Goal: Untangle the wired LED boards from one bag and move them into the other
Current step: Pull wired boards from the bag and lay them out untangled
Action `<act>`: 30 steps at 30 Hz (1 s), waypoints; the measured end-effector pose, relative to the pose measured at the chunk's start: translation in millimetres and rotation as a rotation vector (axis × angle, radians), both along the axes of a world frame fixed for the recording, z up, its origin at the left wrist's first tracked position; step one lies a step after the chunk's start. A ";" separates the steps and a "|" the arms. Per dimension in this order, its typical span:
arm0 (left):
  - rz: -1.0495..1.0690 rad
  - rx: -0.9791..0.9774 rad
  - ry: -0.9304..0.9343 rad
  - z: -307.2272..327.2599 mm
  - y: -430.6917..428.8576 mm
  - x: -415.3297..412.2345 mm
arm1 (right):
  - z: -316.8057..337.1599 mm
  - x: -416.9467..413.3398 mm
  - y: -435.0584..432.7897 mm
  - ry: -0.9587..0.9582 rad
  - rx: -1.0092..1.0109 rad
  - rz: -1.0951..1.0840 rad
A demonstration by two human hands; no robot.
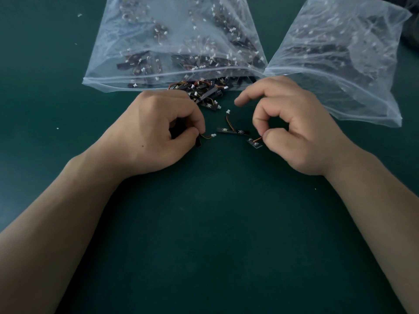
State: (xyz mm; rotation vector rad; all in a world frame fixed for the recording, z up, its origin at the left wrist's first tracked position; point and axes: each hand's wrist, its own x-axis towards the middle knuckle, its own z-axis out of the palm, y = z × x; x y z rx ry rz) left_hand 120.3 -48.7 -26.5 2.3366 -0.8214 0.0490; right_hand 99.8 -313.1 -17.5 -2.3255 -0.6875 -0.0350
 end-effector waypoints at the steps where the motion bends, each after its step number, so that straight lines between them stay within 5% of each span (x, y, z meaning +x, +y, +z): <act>1: -0.009 0.003 -0.005 -0.1 -0.4 -0.2 | 0.0 -0.2 -0.4 -0.003 0.019 0.003; 14: 0.017 0.061 0.032 1.5 0.6 -1.9 | -4.2 -4.9 9.4 -0.087 -0.168 0.141; 30: -0.018 0.101 0.109 7.4 1.7 -1.8 | -3.1 -4.9 6.9 -0.002 -0.071 0.050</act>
